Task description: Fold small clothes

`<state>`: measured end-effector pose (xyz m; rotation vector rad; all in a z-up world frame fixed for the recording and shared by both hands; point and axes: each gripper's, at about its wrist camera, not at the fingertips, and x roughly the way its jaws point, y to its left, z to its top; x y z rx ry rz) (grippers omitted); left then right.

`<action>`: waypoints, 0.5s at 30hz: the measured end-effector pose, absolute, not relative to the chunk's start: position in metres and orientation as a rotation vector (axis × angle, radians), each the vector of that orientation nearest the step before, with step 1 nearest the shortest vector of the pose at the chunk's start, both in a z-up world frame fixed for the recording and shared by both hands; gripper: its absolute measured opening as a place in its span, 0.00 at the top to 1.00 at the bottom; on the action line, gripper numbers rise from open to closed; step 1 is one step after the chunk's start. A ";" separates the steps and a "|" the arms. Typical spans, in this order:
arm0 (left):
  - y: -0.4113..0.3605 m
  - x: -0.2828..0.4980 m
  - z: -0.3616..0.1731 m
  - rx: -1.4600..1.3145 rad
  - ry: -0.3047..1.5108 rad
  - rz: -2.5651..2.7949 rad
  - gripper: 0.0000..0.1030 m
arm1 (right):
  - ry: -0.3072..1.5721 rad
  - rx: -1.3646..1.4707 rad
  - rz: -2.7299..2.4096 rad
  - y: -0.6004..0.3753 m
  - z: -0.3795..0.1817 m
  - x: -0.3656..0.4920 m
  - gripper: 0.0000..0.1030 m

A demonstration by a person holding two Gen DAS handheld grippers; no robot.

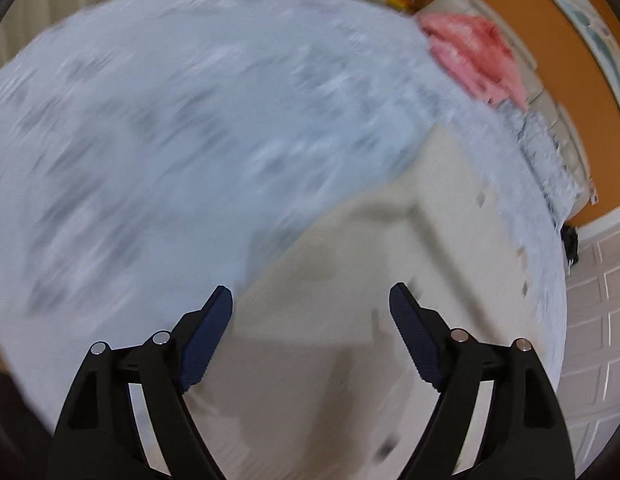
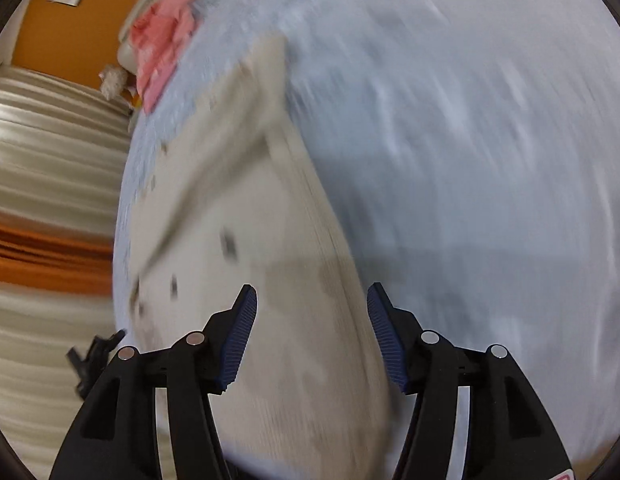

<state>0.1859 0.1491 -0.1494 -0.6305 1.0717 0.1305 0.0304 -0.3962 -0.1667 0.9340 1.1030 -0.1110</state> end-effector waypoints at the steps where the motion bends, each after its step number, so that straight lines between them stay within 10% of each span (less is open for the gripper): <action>1: 0.157 0.167 -0.155 -0.640 1.110 0.141 0.24 | 1.148 0.946 -0.093 -0.387 -0.172 0.013 0.45; 15: 0.133 0.094 -0.173 -0.690 1.275 0.080 0.11 | 1.312 0.968 0.025 -0.306 -0.194 -0.008 0.27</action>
